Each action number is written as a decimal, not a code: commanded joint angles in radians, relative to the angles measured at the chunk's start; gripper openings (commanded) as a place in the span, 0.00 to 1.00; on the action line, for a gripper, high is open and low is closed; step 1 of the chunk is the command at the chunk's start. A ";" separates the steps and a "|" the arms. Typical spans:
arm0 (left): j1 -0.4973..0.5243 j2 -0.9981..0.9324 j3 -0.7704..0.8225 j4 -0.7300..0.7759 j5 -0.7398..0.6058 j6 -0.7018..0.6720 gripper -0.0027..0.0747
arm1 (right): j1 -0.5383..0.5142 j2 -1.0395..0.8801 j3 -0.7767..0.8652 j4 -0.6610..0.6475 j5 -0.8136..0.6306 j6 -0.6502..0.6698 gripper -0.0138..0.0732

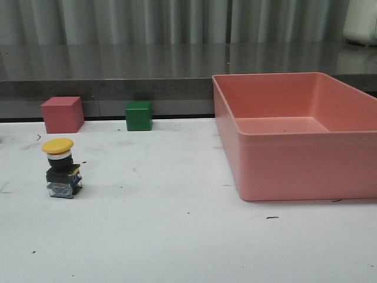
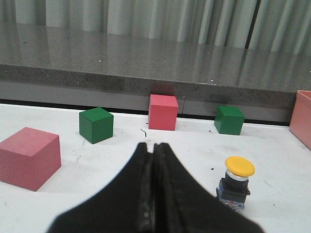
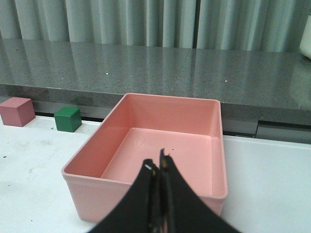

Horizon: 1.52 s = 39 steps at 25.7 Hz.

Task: Place and stand button with both arms

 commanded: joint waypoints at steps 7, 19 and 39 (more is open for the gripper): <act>0.002 -0.023 0.014 -0.010 -0.087 -0.007 0.01 | -0.056 0.012 0.107 -0.002 -0.182 -0.010 0.09; 0.002 -0.023 0.014 -0.010 -0.087 -0.007 0.01 | -0.181 -0.041 0.307 0.050 -0.259 -0.010 0.09; 0.002 -0.023 0.014 -0.010 -0.087 -0.007 0.01 | -0.179 -0.088 0.308 0.050 -0.257 -0.010 0.09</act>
